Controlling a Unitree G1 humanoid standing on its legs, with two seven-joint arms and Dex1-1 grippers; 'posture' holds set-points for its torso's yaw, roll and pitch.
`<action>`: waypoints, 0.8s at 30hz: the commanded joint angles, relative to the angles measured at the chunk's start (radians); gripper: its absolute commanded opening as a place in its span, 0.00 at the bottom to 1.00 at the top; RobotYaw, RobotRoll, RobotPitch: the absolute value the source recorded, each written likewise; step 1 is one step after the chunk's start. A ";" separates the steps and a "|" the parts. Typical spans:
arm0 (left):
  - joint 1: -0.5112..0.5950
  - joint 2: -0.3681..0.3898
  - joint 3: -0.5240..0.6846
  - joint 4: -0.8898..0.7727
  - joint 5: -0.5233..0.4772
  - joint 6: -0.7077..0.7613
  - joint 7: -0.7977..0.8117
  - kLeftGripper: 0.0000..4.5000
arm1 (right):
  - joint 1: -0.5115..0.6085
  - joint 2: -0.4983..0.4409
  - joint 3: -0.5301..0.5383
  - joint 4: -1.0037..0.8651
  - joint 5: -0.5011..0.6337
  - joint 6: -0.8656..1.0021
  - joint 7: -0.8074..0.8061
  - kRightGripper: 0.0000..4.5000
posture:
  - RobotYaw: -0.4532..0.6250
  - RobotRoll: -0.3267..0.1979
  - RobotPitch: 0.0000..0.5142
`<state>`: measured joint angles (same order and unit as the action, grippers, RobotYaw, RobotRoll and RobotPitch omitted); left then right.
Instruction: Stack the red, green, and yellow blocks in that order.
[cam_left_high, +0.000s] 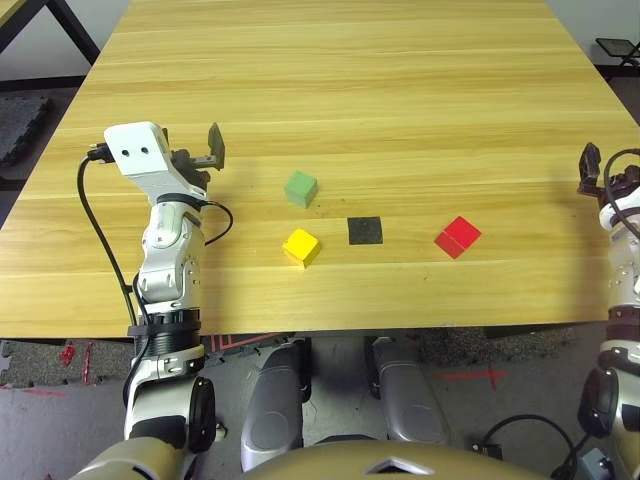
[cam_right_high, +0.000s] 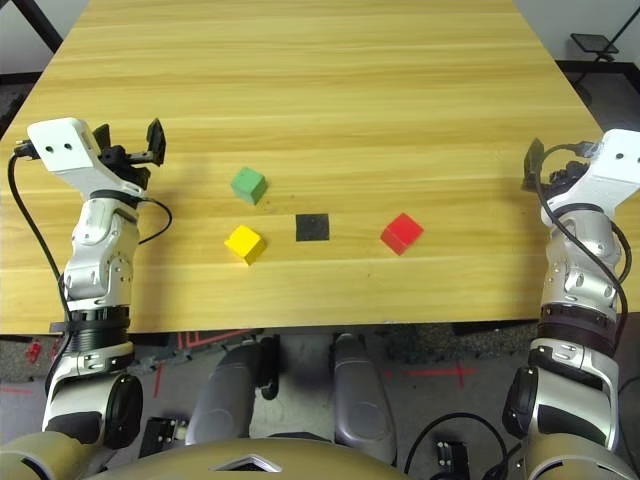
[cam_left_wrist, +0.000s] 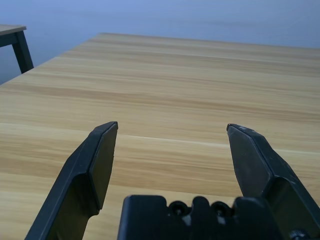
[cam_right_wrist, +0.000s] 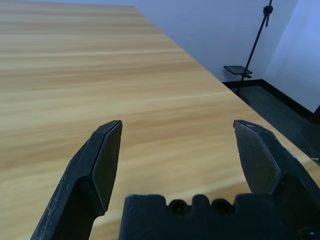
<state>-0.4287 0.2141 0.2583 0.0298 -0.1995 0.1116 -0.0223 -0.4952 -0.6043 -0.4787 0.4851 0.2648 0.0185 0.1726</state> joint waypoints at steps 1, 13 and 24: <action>0.028 -0.008 0.008 -0.007 0.016 -0.014 0.022 0.99 | -0.006 -0.018 0.000 0.040 -0.005 -0.018 0.015 1.00 | 0.56 0.59 0.41; 0.092 0.195 -0.015 -0.055 -0.138 -0.016 -0.394 0.99 | 0.006 -0.016 0.110 -0.110 0.039 0.131 0.202 1.00 | 0.60 0.56 0.41; 0.077 0.360 -0.093 0.152 -0.192 -0.196 -0.928 0.99 | 0.123 -0.187 0.260 -0.513 0.209 0.513 0.610 1.00 | 0.59 0.54 0.41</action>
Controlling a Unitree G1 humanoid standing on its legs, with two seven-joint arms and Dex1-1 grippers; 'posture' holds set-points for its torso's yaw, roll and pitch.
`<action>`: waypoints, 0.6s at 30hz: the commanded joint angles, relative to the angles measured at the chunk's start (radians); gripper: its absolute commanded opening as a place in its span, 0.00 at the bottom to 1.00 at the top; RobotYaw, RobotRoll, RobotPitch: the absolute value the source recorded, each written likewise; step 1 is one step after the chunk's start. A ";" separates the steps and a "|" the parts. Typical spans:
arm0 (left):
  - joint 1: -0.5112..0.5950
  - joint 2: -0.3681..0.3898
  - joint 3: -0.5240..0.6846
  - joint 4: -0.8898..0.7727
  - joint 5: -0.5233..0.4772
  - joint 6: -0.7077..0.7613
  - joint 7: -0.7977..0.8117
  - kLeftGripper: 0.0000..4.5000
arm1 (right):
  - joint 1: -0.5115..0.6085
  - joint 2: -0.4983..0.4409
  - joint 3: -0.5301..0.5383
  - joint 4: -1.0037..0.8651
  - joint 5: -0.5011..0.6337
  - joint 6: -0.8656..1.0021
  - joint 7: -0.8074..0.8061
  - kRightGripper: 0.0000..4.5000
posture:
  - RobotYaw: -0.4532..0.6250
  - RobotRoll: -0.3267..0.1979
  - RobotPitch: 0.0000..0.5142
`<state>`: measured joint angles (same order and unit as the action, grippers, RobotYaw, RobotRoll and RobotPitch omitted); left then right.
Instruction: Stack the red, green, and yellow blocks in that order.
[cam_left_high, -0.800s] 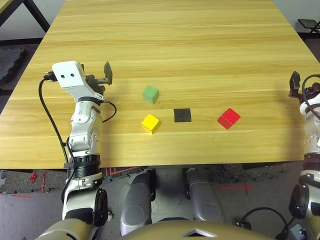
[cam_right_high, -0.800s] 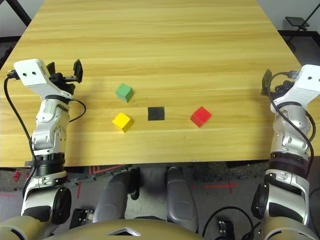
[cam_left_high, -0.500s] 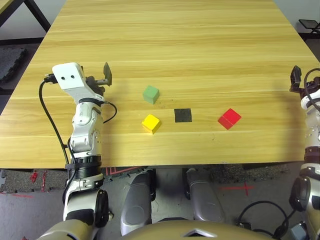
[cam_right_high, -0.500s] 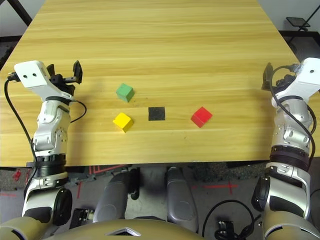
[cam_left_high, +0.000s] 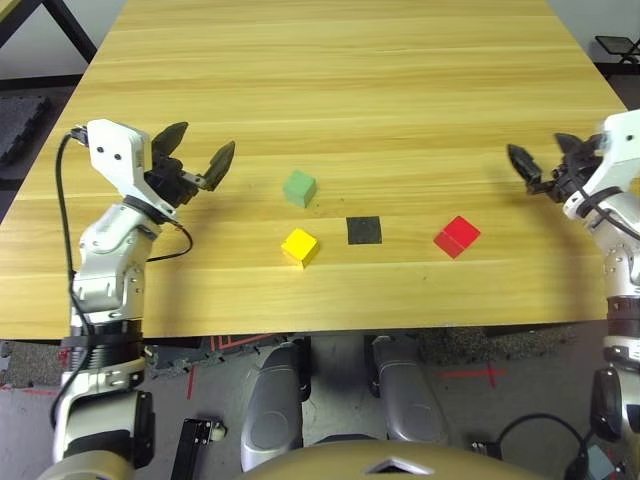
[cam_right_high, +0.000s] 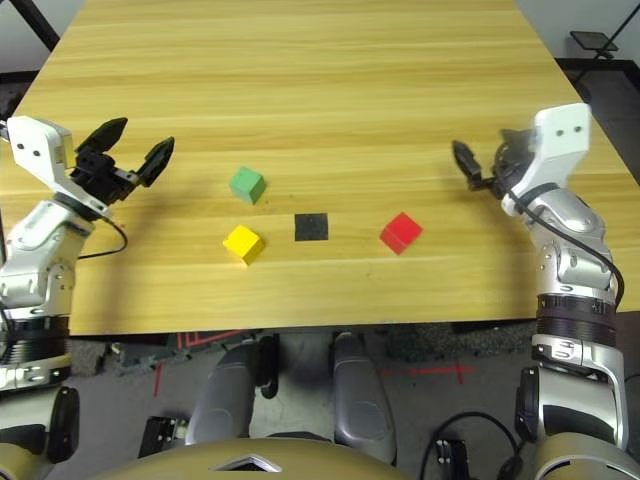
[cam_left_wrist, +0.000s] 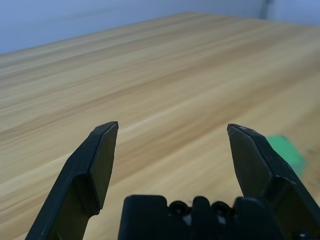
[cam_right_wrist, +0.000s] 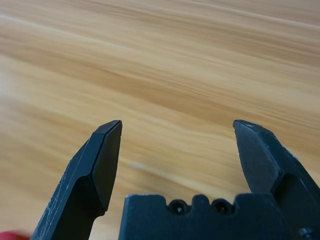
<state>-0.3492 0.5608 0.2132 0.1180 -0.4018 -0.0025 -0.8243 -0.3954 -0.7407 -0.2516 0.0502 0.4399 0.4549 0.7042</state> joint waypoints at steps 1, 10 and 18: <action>-0.016 0.018 -0.064 0.092 0.016 -0.108 -0.170 0.99 | 0.029 -0.070 0.047 -0.104 0.039 0.092 0.109 1.00 | 0.60 0.53 0.41; -0.219 0.048 -0.161 0.283 -0.002 -0.137 -0.524 0.99 | 0.050 -0.205 0.121 -0.220 0.073 0.205 0.299 1.00 | 0.59 0.52 0.42; -0.295 0.092 -0.196 0.387 0.022 -0.167 -0.714 0.99 | 0.121 -0.259 0.101 -0.293 0.087 0.258 0.341 1.00 | 0.58 0.54 0.44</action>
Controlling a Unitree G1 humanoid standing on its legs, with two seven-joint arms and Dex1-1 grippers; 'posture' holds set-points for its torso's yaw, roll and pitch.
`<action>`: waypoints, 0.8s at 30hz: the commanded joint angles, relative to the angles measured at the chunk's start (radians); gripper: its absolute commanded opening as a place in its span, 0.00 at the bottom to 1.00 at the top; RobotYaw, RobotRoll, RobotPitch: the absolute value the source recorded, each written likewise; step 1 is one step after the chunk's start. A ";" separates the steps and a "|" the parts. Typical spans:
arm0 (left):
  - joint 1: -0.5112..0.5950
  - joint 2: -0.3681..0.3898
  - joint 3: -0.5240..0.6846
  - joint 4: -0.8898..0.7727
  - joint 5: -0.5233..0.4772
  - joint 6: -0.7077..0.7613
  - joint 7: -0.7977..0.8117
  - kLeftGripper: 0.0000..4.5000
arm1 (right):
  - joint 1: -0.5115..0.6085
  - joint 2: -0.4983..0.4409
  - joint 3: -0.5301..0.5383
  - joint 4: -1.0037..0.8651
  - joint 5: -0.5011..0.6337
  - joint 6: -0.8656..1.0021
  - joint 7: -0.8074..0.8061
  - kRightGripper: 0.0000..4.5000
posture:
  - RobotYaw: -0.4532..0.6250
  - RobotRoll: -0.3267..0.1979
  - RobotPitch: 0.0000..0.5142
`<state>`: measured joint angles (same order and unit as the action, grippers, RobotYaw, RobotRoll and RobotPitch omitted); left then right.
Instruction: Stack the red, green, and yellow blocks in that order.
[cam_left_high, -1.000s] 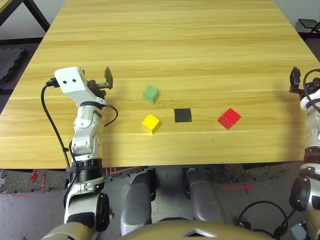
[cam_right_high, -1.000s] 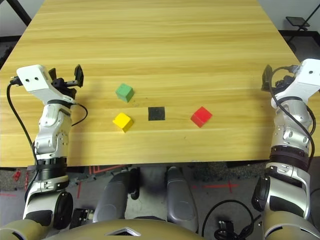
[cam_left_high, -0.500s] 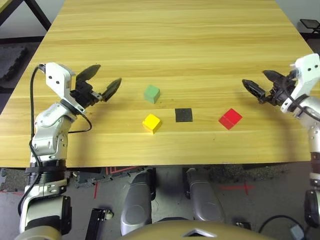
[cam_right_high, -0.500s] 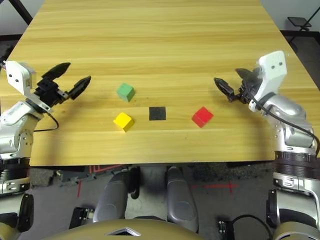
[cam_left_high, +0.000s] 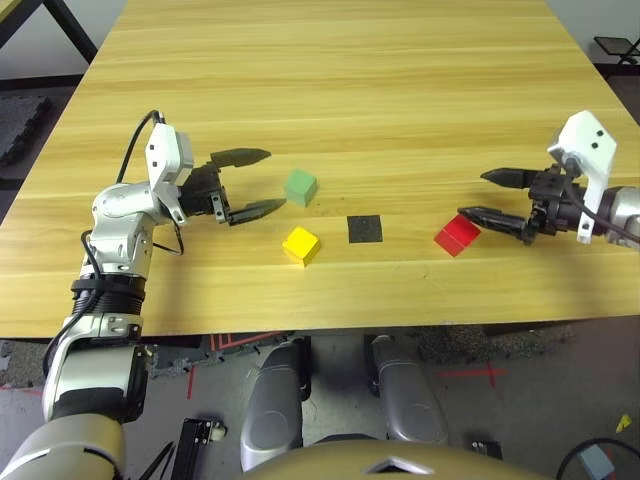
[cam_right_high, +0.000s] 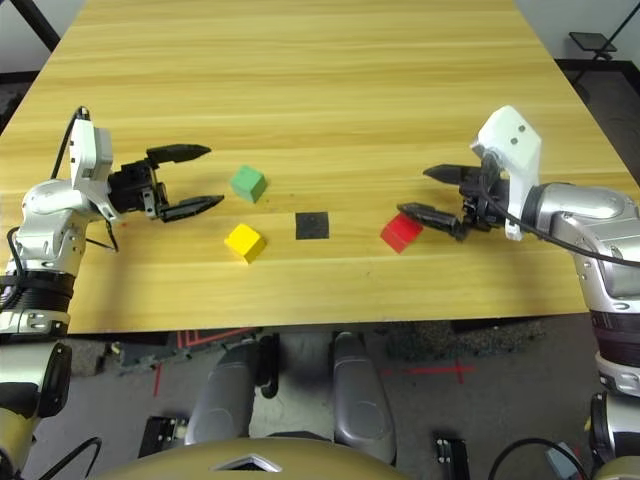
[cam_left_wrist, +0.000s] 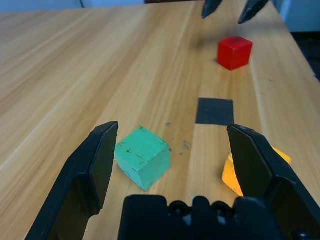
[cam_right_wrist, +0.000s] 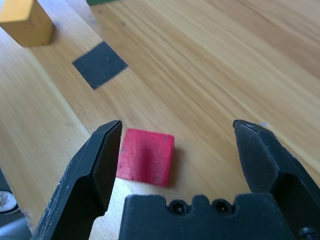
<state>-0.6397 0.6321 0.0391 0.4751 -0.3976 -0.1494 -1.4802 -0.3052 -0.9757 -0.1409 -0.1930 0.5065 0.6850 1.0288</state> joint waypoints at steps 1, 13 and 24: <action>-0.007 0.022 -0.026 0.038 0.023 -0.028 -0.072 0.99 | 0.045 -0.028 -0.013 -0.071 0.029 0.042 0.018 1.00 | 0.58 0.54 0.44; -0.006 -0.015 -0.041 0.044 0.038 -0.078 -0.091 0.99 | 0.138 0.007 0.044 -0.079 -0.084 -0.083 -0.034 1.00 | 0.58 0.55 0.45; 0.011 -0.016 -0.037 -0.006 0.032 -0.058 -0.065 0.99 | 0.139 0.127 0.082 0.095 -0.159 -0.250 -0.039 1.00 | 0.60 0.59 0.45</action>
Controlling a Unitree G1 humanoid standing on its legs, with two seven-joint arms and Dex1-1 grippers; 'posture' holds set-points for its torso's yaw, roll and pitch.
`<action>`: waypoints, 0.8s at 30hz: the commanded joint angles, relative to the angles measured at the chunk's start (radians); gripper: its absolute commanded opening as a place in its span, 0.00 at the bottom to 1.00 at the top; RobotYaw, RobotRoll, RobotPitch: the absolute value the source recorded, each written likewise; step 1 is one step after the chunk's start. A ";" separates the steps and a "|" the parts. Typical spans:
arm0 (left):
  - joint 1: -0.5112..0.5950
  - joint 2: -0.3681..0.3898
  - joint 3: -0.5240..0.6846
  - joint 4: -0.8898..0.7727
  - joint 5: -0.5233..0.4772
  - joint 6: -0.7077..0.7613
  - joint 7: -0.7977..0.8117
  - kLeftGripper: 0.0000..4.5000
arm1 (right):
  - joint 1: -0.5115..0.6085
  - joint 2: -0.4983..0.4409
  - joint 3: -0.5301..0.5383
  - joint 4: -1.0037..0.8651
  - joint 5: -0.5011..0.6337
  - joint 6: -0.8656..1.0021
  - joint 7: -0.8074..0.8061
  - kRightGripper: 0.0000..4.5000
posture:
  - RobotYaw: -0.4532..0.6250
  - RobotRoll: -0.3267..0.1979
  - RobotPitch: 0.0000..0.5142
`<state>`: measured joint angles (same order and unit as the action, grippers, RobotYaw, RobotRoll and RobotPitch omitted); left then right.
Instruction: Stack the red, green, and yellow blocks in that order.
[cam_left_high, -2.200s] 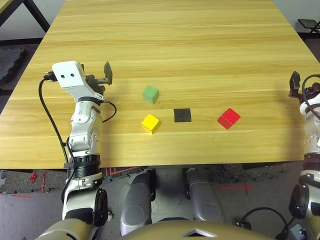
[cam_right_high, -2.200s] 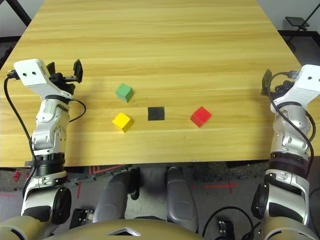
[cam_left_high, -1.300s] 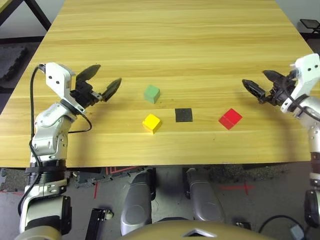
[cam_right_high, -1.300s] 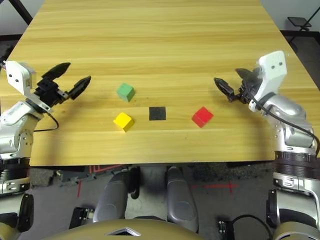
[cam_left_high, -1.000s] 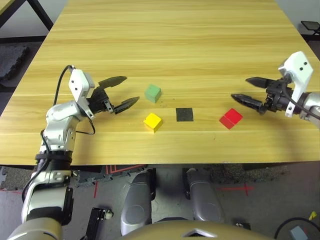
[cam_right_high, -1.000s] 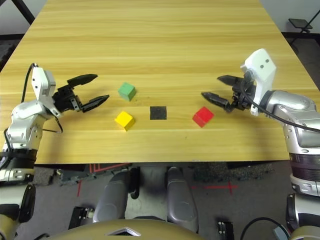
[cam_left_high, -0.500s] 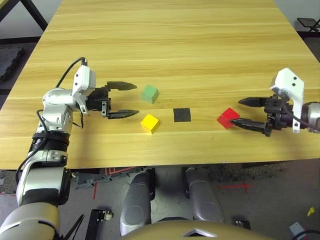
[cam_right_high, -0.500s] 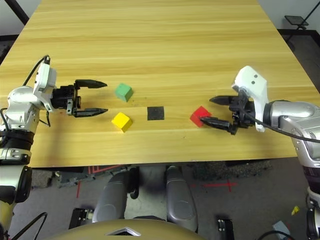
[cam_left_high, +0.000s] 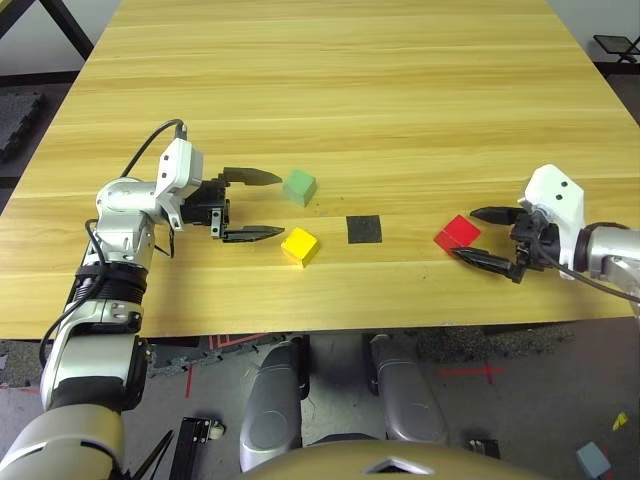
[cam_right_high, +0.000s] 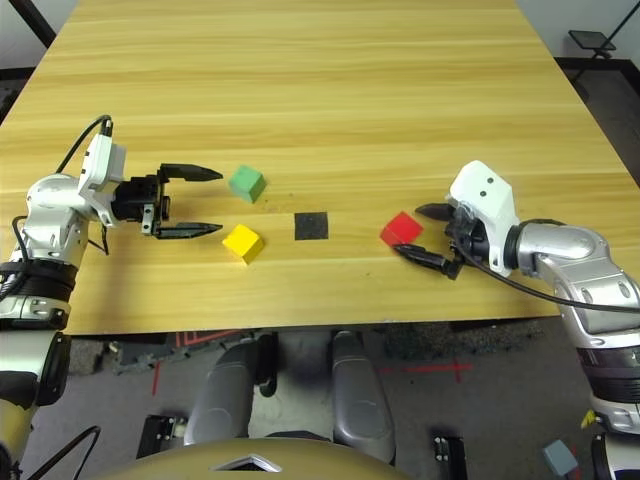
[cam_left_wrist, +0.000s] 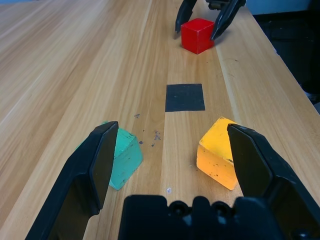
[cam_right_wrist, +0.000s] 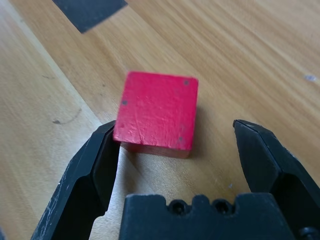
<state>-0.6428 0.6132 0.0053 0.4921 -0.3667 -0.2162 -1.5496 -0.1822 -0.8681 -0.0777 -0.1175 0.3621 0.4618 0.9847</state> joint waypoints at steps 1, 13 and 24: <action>0.014 0.003 -0.004 -0.026 0.002 0.010 0.006 0.99 | 0.017 0.025 0.023 0.022 -0.015 -0.029 0.006 1.00 | 0.60 0.59 0.45; 0.023 -0.012 -0.018 -0.062 0.005 0.027 0.031 1.00 | 0.040 0.063 0.061 -0.027 0.008 -0.018 0.042 0.79 | 0.61 0.60 0.44; 0.014 -0.022 -0.020 -0.065 0.007 0.042 0.046 1.00 | -0.027 0.057 0.062 0.007 -0.024 -0.072 0.067 0.47 | 0.61 0.61 0.42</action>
<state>-0.6353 0.5918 0.0009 0.4420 -0.3657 -0.1802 -1.5031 -0.1975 -0.8052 -0.0243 -0.1158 0.3457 0.4069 1.0429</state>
